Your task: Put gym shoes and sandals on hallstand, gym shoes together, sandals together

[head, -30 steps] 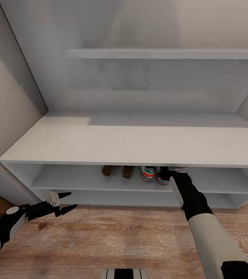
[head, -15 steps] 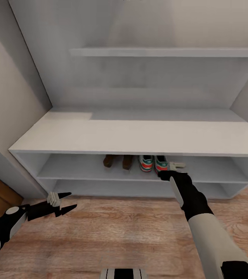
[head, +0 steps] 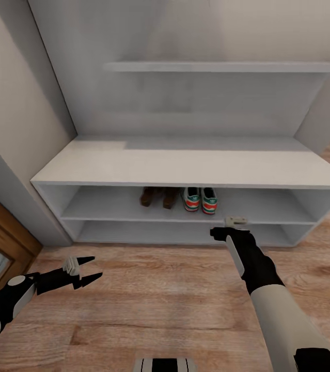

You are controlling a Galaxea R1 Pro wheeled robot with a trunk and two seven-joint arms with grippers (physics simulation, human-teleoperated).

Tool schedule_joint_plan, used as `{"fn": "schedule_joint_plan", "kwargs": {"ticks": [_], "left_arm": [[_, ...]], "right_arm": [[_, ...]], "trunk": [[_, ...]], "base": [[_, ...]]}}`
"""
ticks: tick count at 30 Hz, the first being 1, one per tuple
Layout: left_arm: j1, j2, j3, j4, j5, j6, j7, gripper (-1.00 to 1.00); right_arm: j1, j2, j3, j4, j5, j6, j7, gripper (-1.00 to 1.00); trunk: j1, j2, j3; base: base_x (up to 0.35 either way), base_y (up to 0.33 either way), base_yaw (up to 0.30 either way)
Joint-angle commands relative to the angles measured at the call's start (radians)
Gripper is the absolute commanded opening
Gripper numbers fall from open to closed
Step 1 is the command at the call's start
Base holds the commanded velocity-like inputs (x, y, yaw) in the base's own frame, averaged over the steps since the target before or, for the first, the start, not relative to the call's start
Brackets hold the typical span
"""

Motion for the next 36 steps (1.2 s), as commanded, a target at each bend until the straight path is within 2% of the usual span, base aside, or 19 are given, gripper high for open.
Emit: {"fn": "schedule_joint_plan", "kwargs": {"ticks": [1, 8, 20, 26, 31, 34, 36], "left_arm": [[-0.001, 0.001, -0.008, 0.001, 0.008, -0.006, 0.0, 1.0], [-0.002, 0.001, -0.007, 0.001, 0.008, -0.006, 0.0, 1.0], [-0.002, 0.001, -0.007, 0.001, 0.008, -0.006, 0.0, 1.0], [-0.002, 0.001, -0.006, 0.001, 0.008, -0.006, 0.0, 1.0], [-0.002, 0.001, -0.005, 0.002, 0.008, -0.004, 0.0, 1.0], [-0.002, 0.001, -0.005, 0.002, 0.008, -0.004, 0.0, 1.0], [-0.002, 0.001, -0.004, 0.002, 0.008, -0.004, 0.0, 1.0]], "right_arm": [[0.0, 0.0, 0.0, -0.001, -0.006, 0.004, -0.006, 1.0], [0.0, 0.0, 0.0, 0.004, -0.009, -0.005, -0.006, 1.0], [0.0, 0.0, 0.001, 0.007, -0.001, -0.092, -0.004, 1.0], [0.0, 0.0, 0.001, 0.005, -0.002, -0.106, -0.002, 1.0], [0.002, 0.0, -0.001, 0.006, -0.008, -0.223, -0.001, 1.0], [0.003, -0.001, -0.003, 0.022, -0.01, -0.263, 0.0, 1.0], [0.004, -0.001, -0.003, 0.087, -0.011, -0.32, 0.0, 1.0]], "trunk": [[-0.001, 0.0, -0.001], [-0.001, 0.0, -0.001], [-0.001, 0.0, -0.001], [-0.001, 0.0, -0.001], [-0.001, 0.0, -0.001], [-0.001, 0.0, -0.001], [-0.001, 0.0, -0.001]], "base": [[-0.189, 0.0, 0.0], [-0.062, 0.0, 0.0], [-0.002, 0.0, 0.0], [0.0, 0.0, 0.0], [0.0, 0.0, 0.0], [0.0, 0.0, 0.0], [0.0, 0.0, 0.0]]}}
